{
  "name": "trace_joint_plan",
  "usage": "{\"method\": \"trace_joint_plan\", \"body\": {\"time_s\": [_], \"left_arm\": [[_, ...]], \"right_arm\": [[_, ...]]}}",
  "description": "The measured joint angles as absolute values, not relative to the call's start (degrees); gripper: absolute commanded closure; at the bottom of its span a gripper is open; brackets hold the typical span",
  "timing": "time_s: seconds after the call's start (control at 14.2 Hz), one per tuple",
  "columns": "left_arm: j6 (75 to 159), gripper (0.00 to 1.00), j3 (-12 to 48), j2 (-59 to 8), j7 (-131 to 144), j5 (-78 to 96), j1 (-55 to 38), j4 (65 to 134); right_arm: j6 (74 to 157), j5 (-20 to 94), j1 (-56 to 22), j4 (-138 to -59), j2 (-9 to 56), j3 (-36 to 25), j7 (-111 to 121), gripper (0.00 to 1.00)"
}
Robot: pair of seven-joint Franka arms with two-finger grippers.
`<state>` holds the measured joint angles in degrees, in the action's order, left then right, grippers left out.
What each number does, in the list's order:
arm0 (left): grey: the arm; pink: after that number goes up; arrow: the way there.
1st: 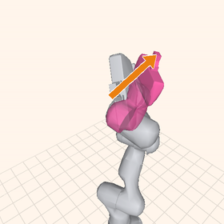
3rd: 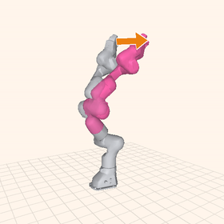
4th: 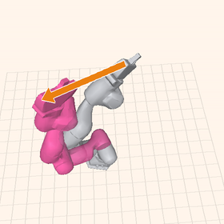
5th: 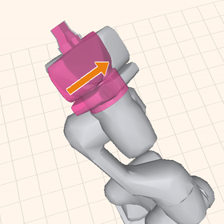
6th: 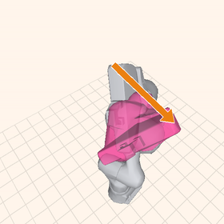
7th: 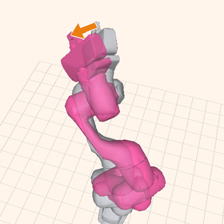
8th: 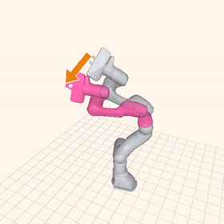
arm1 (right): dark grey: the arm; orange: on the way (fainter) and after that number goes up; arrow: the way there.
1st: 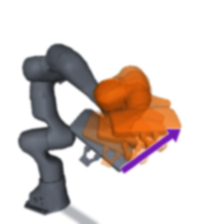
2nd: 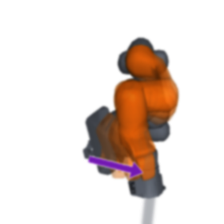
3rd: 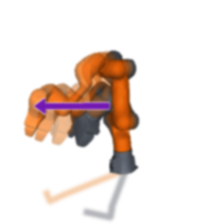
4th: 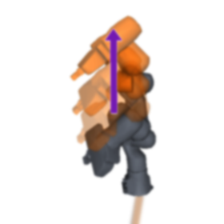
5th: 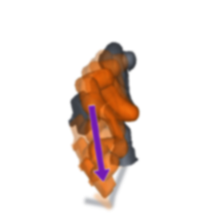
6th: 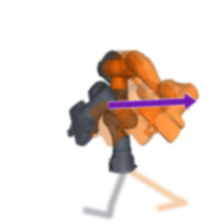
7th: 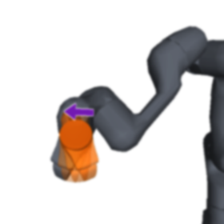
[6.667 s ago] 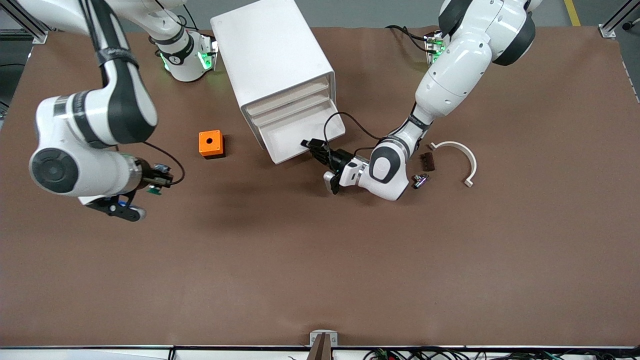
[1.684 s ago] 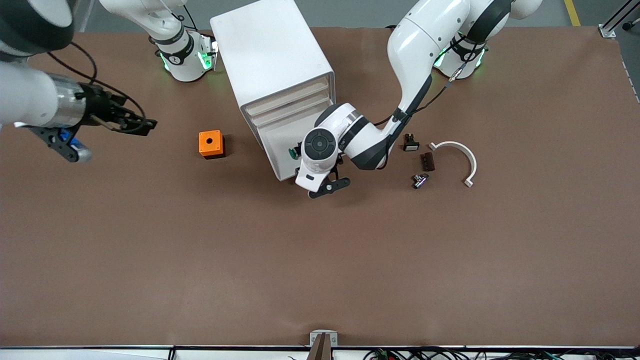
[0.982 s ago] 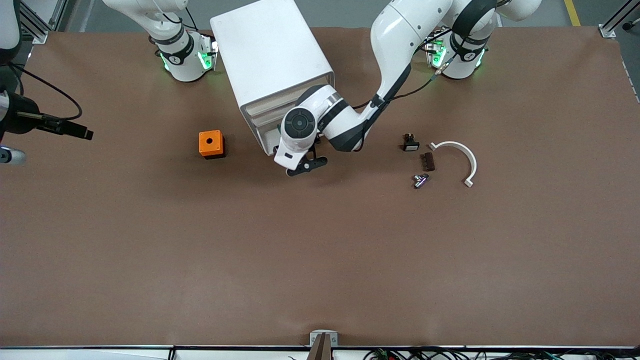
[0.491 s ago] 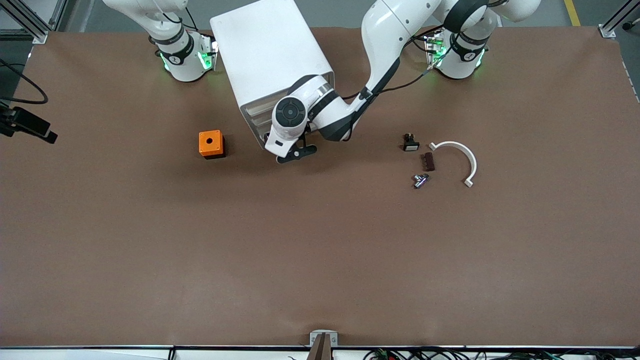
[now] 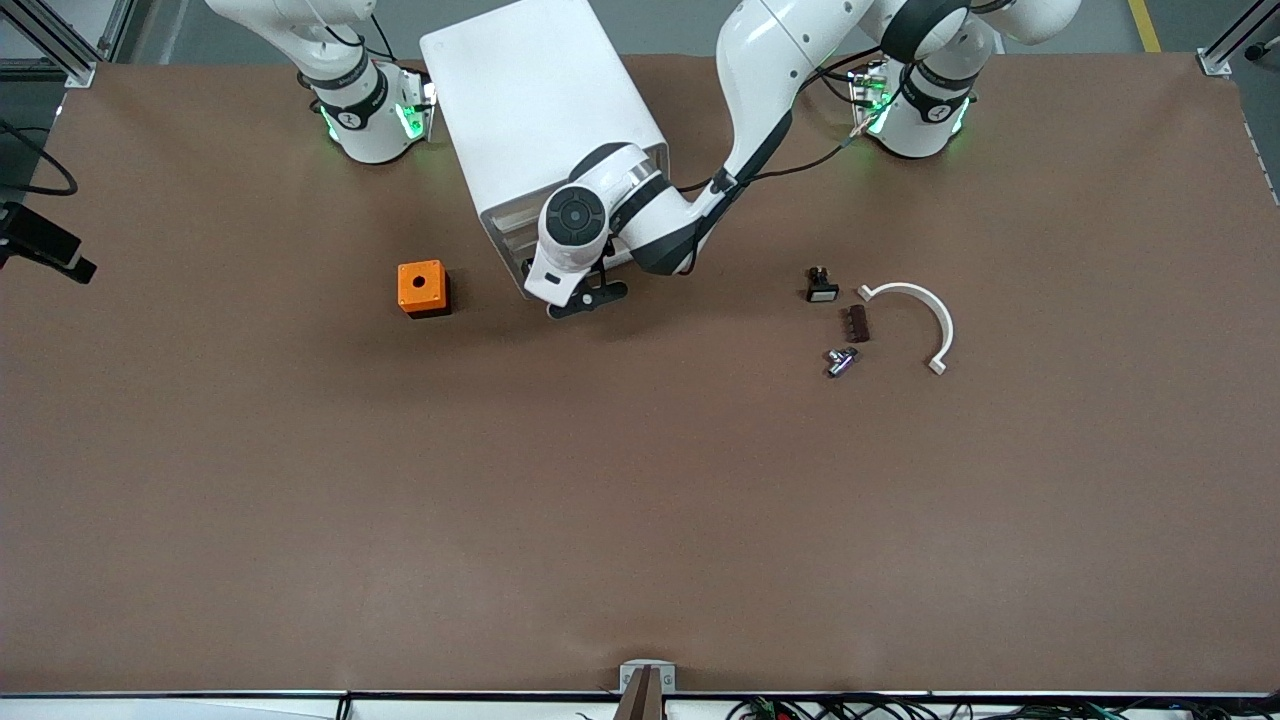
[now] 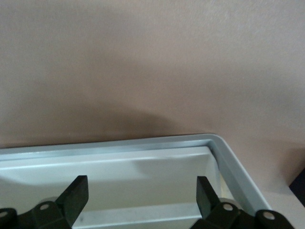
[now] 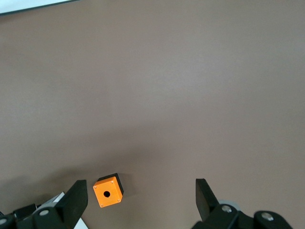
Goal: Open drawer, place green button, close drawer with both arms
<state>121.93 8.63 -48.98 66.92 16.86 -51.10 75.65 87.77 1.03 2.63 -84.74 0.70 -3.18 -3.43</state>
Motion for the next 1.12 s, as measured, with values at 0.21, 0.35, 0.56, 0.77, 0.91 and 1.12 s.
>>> {"method": "trace_joint_plan", "body": {"time_s": [0.21,0.35,0.56,0.77,0.91,1.12], "left_arm": [[122.3,0.00,7.8,-48.6,59.8,16.9,-45.3,74.9],[121.7,0.00,7.8,-47.9,53.1,16.3,-39.0,74.8],[120.2,0.00,7.9,-46.3,49.2,9.4,-31.6,74.7],[119.9,0.00,7.9,-44.9,47.0,3.0,-26.7,74.7],[118.3,0.00,8.0,-43.6,42.2,1.2,-23.6,74.6],[114.2,0.00,7.8,-41.0,32.7,0.6,-18.0,74.4]], "right_arm": [[87.8,1.0,2.7,-84.7,0.9,-3.3,-2.1,0.00],[87.8,1.0,2.7,-84.7,0.9,-3.3,-1.9,0.00],[87.8,1.0,2.7,-84.7,0.9,-3.3,-1.9,0.00],[87.8,1.0,2.7,-84.7,1.1,-3.3,-1.7,0.00],[87.8,1.0,2.7,-84.7,1.2,-3.2,-1.7,0.00],[87.8,1.0,2.7,-84.7,1.2,-3.2,-1.7,0.00]]}}
